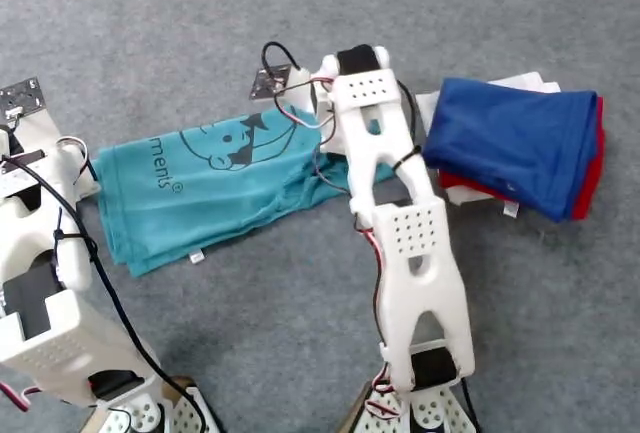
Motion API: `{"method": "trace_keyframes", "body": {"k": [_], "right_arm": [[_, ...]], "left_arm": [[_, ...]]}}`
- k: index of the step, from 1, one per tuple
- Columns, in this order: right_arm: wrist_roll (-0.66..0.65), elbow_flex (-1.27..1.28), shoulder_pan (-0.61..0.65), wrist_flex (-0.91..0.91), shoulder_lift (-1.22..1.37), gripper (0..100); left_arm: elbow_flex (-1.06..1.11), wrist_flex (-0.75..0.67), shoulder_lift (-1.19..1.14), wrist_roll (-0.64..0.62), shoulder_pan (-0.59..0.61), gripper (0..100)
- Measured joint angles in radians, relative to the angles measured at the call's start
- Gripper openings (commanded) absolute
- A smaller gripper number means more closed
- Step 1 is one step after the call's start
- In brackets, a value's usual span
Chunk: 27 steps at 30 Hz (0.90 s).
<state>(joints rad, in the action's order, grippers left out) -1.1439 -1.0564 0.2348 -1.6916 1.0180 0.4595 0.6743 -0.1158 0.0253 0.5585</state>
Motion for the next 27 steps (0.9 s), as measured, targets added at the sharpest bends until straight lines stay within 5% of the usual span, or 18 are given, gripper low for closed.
{"method": "trace_keyframes", "body": {"k": [9,14,27], "right_arm": [[0.147,-0.296,-0.006,-0.066,0.011,22.0],[0.238,-0.307,-0.051,-0.066,-0.048,5.2],[0.267,0.483,-0.025,-0.064,-0.594,1.5]], "left_arm": [[0.000,0.000,0.000,0.000,0.000,3],[0.000,0.000,0.000,0.000,0.000,3],[0.000,0.000,0.000,0.000,0.000,3]]}}
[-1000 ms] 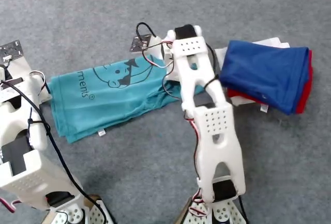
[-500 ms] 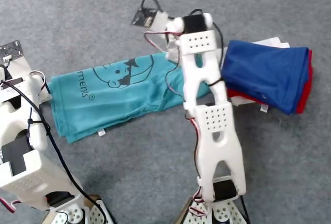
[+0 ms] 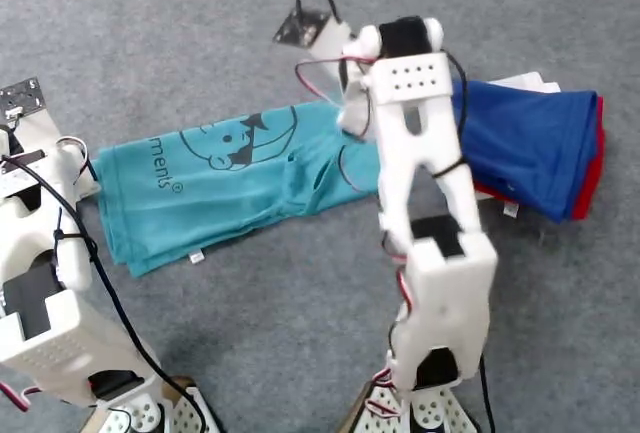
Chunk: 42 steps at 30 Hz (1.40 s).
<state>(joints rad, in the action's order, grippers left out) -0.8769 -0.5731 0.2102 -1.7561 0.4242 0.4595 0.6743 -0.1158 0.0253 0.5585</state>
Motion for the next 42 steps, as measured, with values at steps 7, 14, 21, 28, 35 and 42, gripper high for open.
{"method": "trace_keyframes", "body": {"k": [7,14,21,28,35,42], "right_arm": [[0.074,0.588,0.127,0.342,-0.114,1.5],[0.218,0.611,0.190,0.735,0.000,1.5],[0.249,0.416,0.192,0.720,0.146,1.5],[0.249,0.190,0.181,0.377,0.150,1.5],[0.249,-0.110,0.110,0.064,0.112,1.5],[0.255,-0.080,0.092,-0.002,-0.072,1.5]], "left_arm": [[0.000,0.000,0.000,0.000,0.000,3],[0.000,0.000,0.000,0.000,0.000,3],[0.000,0.000,0.000,0.000,0.000,3],[0.000,0.000,0.000,0.000,0.000,3],[-0.003,0.038,0.008,0.000,0.000,3],[-0.153,0.390,0.100,0.000,-0.051,6]]}}
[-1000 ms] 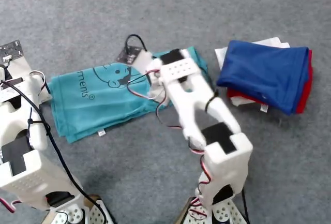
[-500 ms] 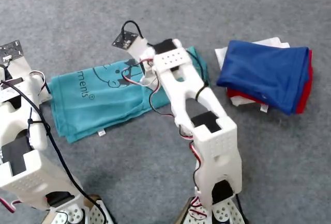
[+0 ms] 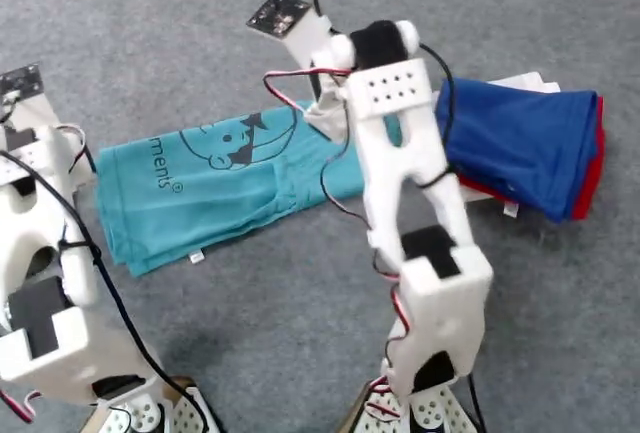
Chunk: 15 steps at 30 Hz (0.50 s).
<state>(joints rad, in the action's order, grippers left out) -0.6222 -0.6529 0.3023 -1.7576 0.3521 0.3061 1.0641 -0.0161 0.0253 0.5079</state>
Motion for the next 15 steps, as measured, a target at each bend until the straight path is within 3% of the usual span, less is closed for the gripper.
{"method": "trace_keyframes", "body": {"k": [5,9,15], "right_arm": [[0.000,0.221,0.003,0.000,-0.144,1.5],[0.000,0.374,0.003,0.000,-0.216,1.5],[0.000,0.460,0.003,0.000,-0.269,1.5]], "left_arm": [[-0.014,0.164,0.006,-0.041,-0.037,29],[-0.023,0.195,-0.060,-0.153,-0.021,30],[-0.084,0.204,-0.285,-0.167,0.020,28]]}}
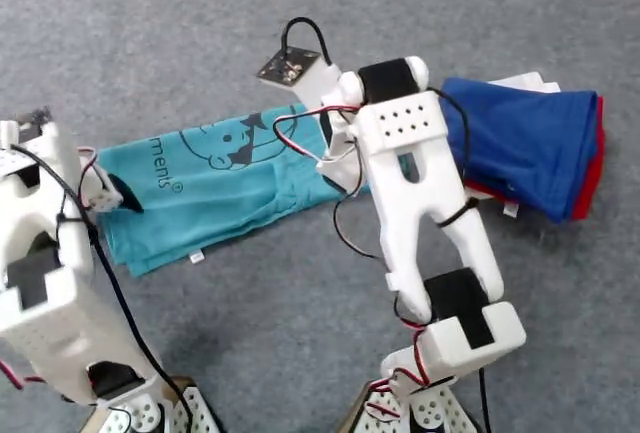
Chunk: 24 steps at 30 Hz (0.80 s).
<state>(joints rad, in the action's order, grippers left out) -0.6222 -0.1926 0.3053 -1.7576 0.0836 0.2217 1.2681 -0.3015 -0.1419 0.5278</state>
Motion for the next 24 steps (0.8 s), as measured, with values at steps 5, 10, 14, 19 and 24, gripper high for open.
{"method": "trace_keyframes", "body": {"k": [5,10,14,19,24], "right_arm": [[0.000,0.002,0.000,0.000,0.000,1.5],[0.000,0.002,0.000,0.000,-0.002,1.5],[0.000,0.002,0.000,0.014,-0.002,1.5],[0.000,-0.044,0.000,0.015,-0.002,1.5],[0.000,-0.229,0.000,0.015,-0.002,1.5]], "left_arm": [[-0.141,0.089,-0.172,0.002,-0.003,16],[-0.278,0.186,-0.281,0.002,-0.092,4],[-0.301,0.199,-0.308,0.002,-0.193,3],[-0.302,0.209,-0.279,0.002,-0.216,3],[-0.318,0.284,-0.153,0.000,-0.146,3]]}}
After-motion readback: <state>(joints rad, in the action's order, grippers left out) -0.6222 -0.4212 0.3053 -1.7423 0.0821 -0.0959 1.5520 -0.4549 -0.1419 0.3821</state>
